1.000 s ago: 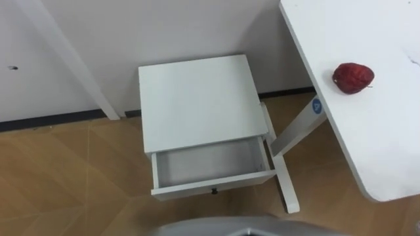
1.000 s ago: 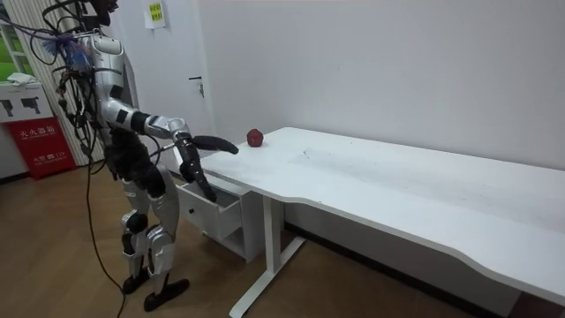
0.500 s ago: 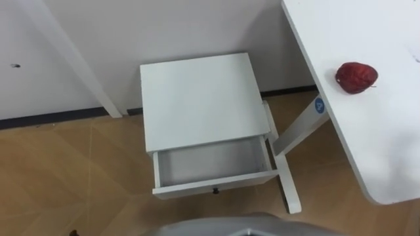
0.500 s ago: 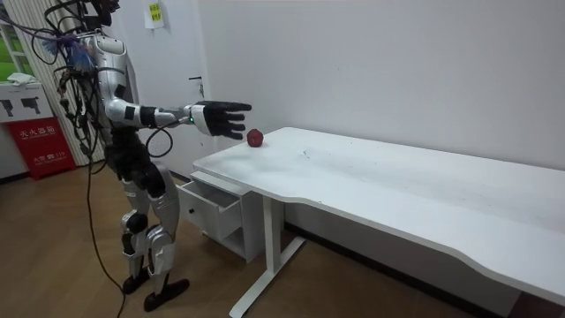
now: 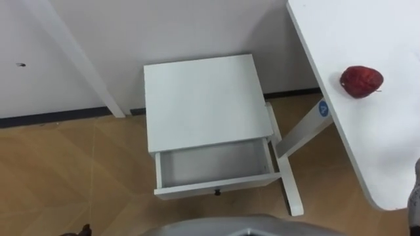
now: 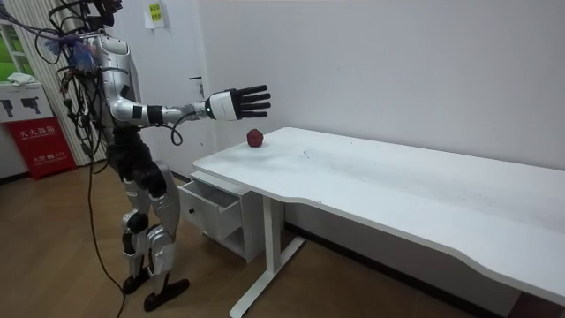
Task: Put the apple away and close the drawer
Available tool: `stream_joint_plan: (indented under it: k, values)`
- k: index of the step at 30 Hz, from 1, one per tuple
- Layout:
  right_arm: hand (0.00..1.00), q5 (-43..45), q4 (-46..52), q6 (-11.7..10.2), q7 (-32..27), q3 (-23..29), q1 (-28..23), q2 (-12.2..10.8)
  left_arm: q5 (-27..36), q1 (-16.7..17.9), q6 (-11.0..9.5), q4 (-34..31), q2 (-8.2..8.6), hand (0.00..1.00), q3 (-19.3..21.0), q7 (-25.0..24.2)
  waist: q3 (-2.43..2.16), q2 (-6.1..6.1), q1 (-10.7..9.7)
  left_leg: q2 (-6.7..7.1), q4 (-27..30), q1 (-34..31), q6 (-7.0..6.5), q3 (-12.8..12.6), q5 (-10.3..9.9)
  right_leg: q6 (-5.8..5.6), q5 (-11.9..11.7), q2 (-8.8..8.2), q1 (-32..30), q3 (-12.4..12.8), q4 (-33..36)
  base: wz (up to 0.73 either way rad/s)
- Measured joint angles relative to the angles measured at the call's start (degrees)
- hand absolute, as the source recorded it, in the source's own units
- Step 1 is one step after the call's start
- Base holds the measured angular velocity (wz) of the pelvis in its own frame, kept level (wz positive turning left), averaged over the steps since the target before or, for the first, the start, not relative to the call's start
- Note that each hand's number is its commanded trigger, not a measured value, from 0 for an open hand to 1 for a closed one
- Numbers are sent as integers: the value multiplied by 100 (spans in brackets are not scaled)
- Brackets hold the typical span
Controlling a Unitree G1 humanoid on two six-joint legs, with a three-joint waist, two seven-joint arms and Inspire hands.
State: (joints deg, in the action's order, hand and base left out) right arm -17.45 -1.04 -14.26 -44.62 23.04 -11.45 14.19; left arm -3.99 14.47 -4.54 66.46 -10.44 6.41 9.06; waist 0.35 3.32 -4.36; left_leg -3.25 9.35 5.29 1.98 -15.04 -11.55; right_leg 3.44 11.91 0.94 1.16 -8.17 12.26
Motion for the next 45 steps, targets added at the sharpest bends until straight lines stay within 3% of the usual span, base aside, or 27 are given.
stream_joint_plan:
  k: [7,20,27,40,45]
  values:
    - [0,-2,-9,205,539,-166,0,6,-4,31,149,-17,-6,0,9,-93,-3,30,6,0,0,-52,0,8,0,1,-23,-9,-10,-57,-61,2]
    - [0,0,-277,252,1349,-167,-1,8,-59,4,150,-14,-48,0,20,-238,0,124,-1,-10,7,-54,1,8,0,6,-27,-6,-4,-59,-62,0]
    - [0,1,-464,433,1816,-167,-1,26,-93,37,203,-22,-91,0,19,-360,-6,114,-9,-12,11,-62,1,8,-1,10,-31,-9,-2,-73,-59,0]
    - [0,27,-728,456,2525,-168,9,33,-576,89,283,-107,-129,0,40,-363,-23,104,8,-15,8,-45,1,9,0,12,-40,-11,45,-61,-38,0]
    - [0,216,-775,622,2886,-227,24,45,-576,101,293,-109,-139,0,41,-387,-13,94,9,-18,13,-14,1,15,0,12,-53,-19,87,-131,-46,3]
